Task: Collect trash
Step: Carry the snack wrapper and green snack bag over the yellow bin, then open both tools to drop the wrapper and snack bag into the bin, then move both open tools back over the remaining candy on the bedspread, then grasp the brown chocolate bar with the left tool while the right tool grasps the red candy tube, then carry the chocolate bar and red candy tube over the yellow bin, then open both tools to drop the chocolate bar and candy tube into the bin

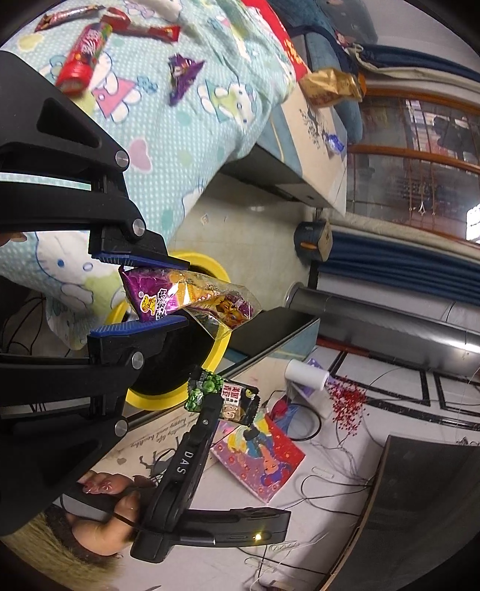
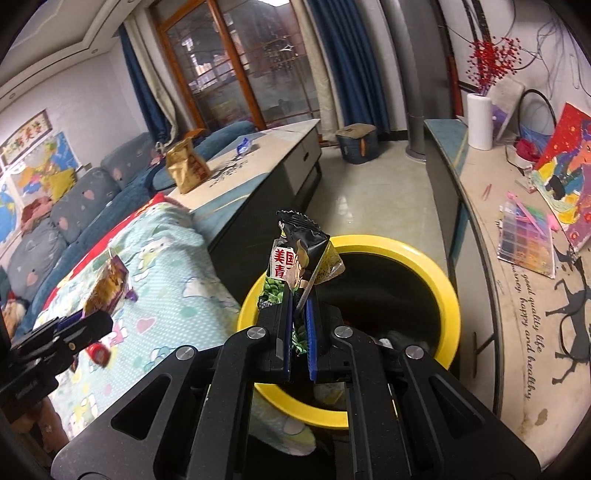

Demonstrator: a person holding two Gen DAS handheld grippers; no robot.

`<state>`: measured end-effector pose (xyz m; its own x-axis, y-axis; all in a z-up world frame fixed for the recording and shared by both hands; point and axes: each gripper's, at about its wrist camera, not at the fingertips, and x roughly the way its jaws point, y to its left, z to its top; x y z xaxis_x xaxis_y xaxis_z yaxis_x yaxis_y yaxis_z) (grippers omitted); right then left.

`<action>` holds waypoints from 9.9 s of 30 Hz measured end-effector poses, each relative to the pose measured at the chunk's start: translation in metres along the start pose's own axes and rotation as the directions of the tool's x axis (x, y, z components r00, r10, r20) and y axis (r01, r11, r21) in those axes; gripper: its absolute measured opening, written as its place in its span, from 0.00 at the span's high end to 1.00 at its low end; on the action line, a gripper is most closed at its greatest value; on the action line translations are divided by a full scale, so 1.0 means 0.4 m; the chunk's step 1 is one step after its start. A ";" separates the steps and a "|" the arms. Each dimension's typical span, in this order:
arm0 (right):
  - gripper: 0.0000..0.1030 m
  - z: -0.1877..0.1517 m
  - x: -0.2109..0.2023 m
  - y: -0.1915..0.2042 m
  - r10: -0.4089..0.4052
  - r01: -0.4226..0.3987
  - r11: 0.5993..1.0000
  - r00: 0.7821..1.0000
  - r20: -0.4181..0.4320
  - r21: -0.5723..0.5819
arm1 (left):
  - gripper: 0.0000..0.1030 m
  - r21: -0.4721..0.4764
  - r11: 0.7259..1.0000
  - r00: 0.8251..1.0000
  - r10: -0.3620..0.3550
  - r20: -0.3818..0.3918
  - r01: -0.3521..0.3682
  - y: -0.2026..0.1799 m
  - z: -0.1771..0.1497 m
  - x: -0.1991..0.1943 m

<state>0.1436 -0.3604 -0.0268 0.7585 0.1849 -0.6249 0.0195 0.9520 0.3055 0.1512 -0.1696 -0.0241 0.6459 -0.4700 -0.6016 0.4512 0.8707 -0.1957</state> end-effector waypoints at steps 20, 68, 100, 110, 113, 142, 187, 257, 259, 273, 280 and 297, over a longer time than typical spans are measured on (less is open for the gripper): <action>0.96 -0.011 0.040 -0.103 -0.061 0.063 0.997 0.997 -0.047 0.044 | 0.77 0.058 0.997 0.994 -0.050 -0.093 0.055 -0.071 0.002 0.170; 0.28 0.019 -0.052 0.088 0.017 -0.011 0.995 0.998 0.063 -0.099 | 0.06 -0.135 0.976 0.972 0.191 0.138 -0.173 0.115 -0.005 -0.073; 0.28 -0.119 -0.018 0.436 0.291 -0.312 0.891 0.950 -0.112 -0.330 | 0.06 -0.338 0.859 0.888 0.444 0.119 -0.385 0.382 -0.112 -0.283; 0.28 -0.151 0.031 0.541 0.318 -0.372 0.830 0.928 -0.196 -0.416 | 0.06 -0.395 0.809 0.861 0.502 0.079 -0.436 0.468 -0.159 -0.336; 0.28 -0.162 0.056 0.563 0.319 -0.388 0.816 0.920 -0.226 -0.428 | 0.06 -0.422 0.794 0.861 0.505 0.057 -0.437 0.499 -0.180 -0.349; 0.54 -0.252 0.271 0.727 0.314 -0.535 0.692 0.828 -0.464 -0.485 | 0.61 -0.523 0.753 0.913 0.382 -0.145 -0.398 0.617 -0.317 -0.272; 0.74 -0.141 0.054 0.492 0.383 -0.445 0.829 0.893 -0.236 -0.339 | 0.76 -0.395 0.879 0.954 0.300 0.020 -0.268 0.424 -0.181 -0.312; 0.74 -0.009 -0.007 0.019 0.047 -0.049 0.995 0.998 -0.028 -0.088 | 0.76 0.015 1.000 1.000 -0.012 -0.007 0.013 0.000 -0.022 -0.017; 0.74 -0.009 -0.004 0.009 0.039 -0.041 0.996 0.999 -0.030 -0.080 | 0.76 0.023 1.000 1.000 -0.020 -0.014 0.020 -0.010 -0.024 -0.006; 0.74 -0.013 0.020 -0.061 -0.004 0.003 1.000 0.999 -0.043 -0.028 | 0.76 0.096 0.991 0.994 -0.084 -0.066 0.090 -0.069 -0.030 0.083; 0.74 -0.016 0.030 -0.092 -0.019 0.019 1.000 0.999 -0.051 0.005 | 0.76 0.116 0.987 0.991 -0.099 -0.090 0.109 -0.090 -0.028 0.136; 0.59 -0.012 0.023 -0.132 -0.050 0.052 0.996 0.998 -0.031 0.074 | 0.13 0.050 0.997 0.997 -0.057 -0.056 0.060 -0.052 0.025 0.221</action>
<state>0.1465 -0.4078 -0.0524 0.7357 0.1451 -0.6616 0.1067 0.9398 0.3247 0.2051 -0.2306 -0.0654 0.5836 -0.5101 -0.6318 0.5191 0.8327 -0.1927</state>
